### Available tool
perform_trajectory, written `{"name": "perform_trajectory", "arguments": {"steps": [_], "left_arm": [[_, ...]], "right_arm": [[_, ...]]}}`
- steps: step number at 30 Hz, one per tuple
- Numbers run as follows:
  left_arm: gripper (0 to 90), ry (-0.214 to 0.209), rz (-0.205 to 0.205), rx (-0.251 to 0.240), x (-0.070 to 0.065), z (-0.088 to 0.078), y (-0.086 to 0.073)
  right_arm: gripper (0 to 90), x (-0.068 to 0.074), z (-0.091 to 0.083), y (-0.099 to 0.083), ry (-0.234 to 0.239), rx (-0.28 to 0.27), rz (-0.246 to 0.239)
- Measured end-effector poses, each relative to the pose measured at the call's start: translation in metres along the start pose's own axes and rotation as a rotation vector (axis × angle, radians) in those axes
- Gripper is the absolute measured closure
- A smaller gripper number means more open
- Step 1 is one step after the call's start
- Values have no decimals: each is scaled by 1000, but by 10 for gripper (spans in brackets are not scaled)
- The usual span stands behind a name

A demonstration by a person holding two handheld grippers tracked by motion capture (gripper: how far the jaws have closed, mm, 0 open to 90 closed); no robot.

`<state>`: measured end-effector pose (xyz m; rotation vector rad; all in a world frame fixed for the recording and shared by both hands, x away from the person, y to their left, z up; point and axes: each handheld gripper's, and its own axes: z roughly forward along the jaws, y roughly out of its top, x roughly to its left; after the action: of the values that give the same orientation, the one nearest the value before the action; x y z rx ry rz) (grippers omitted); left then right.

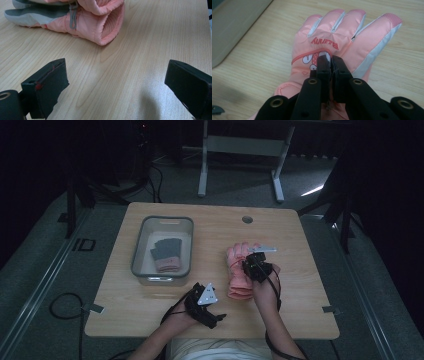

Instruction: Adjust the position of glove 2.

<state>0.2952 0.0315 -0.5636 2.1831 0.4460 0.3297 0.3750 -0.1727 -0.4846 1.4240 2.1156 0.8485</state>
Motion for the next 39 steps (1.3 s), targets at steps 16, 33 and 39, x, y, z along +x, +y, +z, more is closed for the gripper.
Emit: {"name": "perform_trajectory", "arguments": {"steps": [16, 33, 39], "left_arm": [[41, 7, -11, 1, 0, 0, 0], [51, 77, -50, -12, 4, -12, 17], [58, 158, -121, -66, 10, -28, 34]], "right_arm": [[826, -14, 7, -17, 16, 8, -12], [296, -27, -29, -5, 145, -125, -87], [136, -40, -35, -4, 181, -155, -115]]}}
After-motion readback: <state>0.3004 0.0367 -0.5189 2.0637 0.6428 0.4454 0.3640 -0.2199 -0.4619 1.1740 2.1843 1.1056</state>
